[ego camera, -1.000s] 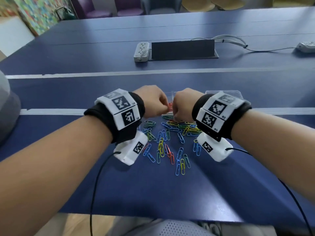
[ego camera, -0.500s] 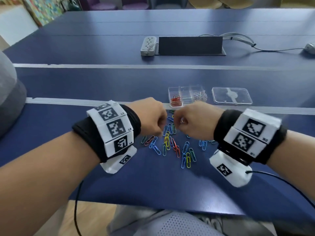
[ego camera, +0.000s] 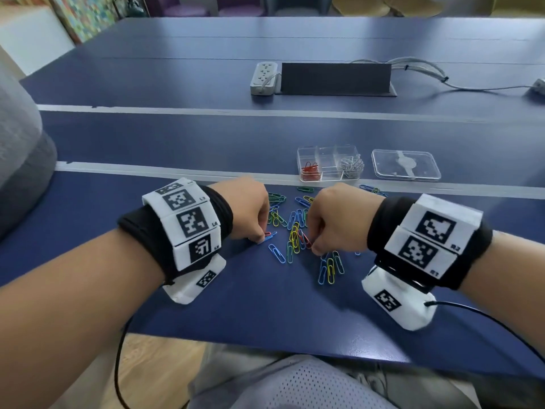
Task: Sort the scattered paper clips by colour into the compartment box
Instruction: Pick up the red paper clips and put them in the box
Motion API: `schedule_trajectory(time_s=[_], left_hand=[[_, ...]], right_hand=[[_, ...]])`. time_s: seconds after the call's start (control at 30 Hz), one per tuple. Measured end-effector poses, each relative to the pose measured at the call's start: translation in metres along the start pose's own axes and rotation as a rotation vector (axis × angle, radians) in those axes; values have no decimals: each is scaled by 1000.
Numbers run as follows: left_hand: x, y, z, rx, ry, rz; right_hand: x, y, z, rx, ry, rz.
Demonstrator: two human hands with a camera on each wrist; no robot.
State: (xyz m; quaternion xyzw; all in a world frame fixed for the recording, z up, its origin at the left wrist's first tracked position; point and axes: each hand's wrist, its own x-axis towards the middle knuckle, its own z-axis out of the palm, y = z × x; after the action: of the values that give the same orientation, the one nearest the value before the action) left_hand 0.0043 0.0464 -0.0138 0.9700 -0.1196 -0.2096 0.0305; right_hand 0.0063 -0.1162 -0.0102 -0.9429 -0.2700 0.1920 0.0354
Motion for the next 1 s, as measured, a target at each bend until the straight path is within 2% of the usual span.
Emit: schedule_trajectory(time_s=[0.1,0.2,0.53,0.7,0.77,0.87,1.0], left_hand=[[-2,-4,1,-52,13,-21],[-3,-6,-1,-122,66,-38],[22,7,-19,-291,255,64],[45,16,-41,-299,358,57],[51,16,-46,-274,339,36],[49,13,-43,-147,224,15],[42,11,-30,-28,138,54]], right_hand=[[0,1,-5,96,-8,59],[3,1,-3,133,56,83],[1,-24,9,13,89,50],[-1,-22,4,-29,63,61],[-1,-18,3,-42,54,74],[-1,-12,3,-49,66,84],[-1,-7,5,-48,47,99]])
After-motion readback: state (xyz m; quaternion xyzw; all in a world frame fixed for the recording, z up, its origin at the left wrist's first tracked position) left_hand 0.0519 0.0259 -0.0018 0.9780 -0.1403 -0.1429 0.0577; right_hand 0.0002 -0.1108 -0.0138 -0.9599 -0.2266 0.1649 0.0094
